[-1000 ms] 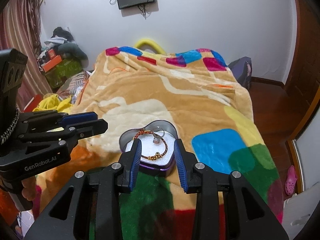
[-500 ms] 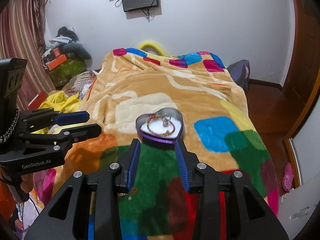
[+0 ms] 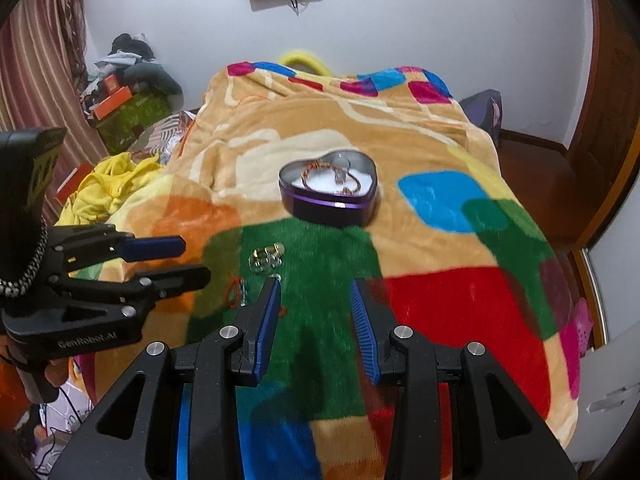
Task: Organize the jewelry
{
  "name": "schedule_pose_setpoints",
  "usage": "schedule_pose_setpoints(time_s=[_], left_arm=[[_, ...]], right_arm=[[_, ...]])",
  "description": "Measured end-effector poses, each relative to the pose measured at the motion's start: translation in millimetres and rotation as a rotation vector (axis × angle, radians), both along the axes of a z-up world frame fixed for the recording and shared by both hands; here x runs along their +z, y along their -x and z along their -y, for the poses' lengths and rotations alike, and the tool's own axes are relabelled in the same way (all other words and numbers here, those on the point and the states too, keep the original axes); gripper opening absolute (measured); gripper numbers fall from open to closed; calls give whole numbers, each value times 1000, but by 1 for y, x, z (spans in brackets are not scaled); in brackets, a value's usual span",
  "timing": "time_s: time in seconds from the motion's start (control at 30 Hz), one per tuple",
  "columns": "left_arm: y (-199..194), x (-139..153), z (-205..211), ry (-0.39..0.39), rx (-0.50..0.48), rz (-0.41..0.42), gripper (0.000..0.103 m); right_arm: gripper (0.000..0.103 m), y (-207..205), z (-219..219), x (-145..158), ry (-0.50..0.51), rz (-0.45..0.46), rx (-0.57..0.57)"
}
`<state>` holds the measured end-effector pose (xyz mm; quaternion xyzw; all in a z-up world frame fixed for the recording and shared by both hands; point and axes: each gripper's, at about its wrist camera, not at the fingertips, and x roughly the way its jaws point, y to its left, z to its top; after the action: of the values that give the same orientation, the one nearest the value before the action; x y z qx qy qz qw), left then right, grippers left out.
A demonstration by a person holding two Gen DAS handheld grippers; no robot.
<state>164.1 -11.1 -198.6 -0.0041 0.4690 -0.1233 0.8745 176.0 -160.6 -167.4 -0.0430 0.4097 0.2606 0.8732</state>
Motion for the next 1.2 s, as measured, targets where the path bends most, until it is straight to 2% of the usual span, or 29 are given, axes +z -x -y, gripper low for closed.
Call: schedule_pose_setpoints(time_s=[0.23,0.37,0.43,0.5,0.6,0.83,1.2], left_arm=[[-8,-14,11,1,-5,-15,40],[-12,-22,15,21,-14,-32,32],[-14,-25,15,36,-12,-37,27],[-15,-25,14,65,-20,-42,14],[-13,-24,15,76,-29,-43,2],[-2,-7,9,82,-5,-2,1],[21,52,-21,84,64,165,1]], right_arm=[[33,4,3,-13,8,-38,0],[33,4,4,-18,5,-55,1],[33,4,4,-19,9,-56,1],[33,4,4,-19,6,-58,2],[33,5,4,-19,2,-62,3],[33,7,-2,-19,-1,-63,18],[33,9,-23,-21,13,-69,68]])
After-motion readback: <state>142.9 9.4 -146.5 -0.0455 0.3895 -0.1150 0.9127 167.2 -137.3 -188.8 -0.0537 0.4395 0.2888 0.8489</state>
